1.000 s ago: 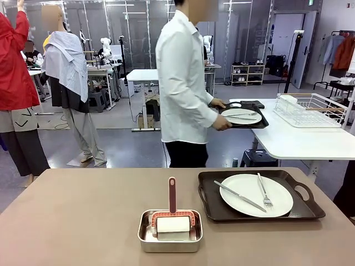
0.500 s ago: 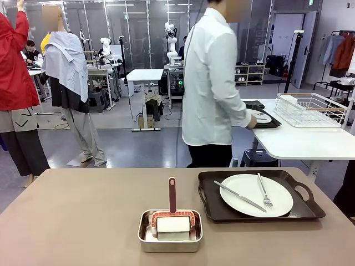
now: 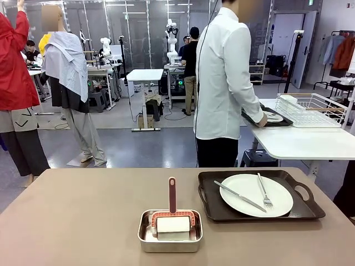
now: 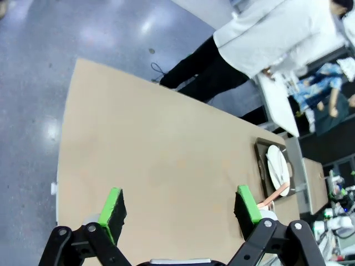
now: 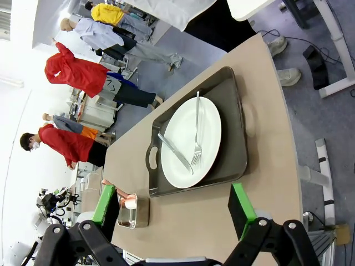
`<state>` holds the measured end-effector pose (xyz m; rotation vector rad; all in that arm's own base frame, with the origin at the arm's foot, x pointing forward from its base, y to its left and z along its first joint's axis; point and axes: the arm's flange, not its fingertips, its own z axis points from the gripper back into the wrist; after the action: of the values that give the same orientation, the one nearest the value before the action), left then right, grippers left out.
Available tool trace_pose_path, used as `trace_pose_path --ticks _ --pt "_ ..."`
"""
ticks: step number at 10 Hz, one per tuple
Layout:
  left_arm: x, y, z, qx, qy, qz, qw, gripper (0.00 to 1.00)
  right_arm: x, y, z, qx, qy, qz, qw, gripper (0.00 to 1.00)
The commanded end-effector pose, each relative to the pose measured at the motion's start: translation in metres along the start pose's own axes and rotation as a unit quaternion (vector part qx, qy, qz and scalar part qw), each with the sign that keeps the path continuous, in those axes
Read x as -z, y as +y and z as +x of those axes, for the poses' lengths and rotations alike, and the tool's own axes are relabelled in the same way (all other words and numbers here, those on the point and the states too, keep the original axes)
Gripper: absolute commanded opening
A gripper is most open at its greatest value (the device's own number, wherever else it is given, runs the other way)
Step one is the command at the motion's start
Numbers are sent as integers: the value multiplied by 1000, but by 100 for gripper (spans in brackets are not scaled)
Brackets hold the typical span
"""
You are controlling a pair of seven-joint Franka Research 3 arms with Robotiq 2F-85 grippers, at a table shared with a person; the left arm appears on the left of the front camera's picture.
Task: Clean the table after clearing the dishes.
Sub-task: When the left (or right) Handle tray is removed, use the left hand (or right hand) to clean the left (or right) side of the table with the Lint Roller.
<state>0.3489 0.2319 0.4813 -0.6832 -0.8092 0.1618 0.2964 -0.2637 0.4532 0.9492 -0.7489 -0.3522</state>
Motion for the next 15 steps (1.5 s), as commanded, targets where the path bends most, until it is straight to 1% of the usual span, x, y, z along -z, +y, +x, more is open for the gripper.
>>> trace_pose_path --ticks 1,2,3,4,5,6,7,8,9,10,11,12,13,15 --pt "23 -49 23 98 44 -27 994 100 0 -1 1 -7 -8 7 1000 100" --pt "49 -88 29 160 87 -58 982 100 0 -1 1 -7 -8 7 1000 100" --pt "73 -125 30 215 125 -92 964 100 0 -1 1 -7 -8 7 1000 100" --pt "98 -165 23 278 171 -116 938 100 0 -1 1 -7 -8 7 1000 100" --pt "123 -203 9 338 205 -136 909 100 0 -1 1 -7 -8 7 1000 100" --pt "147 -236 -8 380 235 -158 881 100 0 -1 1 -7 -8 7 1000 100" --pt "169 -269 -25 440 251 -166 846 100 0 -1 1 -7 -8 7 1000 100" --pt "187 -291 -38 465 270 -181 823 100 0 -1 1 -7 -8 7 1000 100" --pt "201 -307 -52 480 290 -188 806 100 0 -1 1 -7 -8 7 1000 100" --pt "209 -319 -65 494 300 -193 793 100 0 -1 1 -7 -8 7 1000 100" --pt "211 -324 -70 498 299 -194 790 100 0 -1 1 -7 -8 7 1000 100" --pt "208 -323 -64 479 285 -193 808 100 0 -1 1 -7 -8 7 1000 100" --pt "213 -329 -79 483 311 -203 793 100 0 -1 1 -7 -8 7 1000 100" --pt "213 -329 -79 483 311 -203 793 100 0 -1 1 -7 -8 7 1000 100"
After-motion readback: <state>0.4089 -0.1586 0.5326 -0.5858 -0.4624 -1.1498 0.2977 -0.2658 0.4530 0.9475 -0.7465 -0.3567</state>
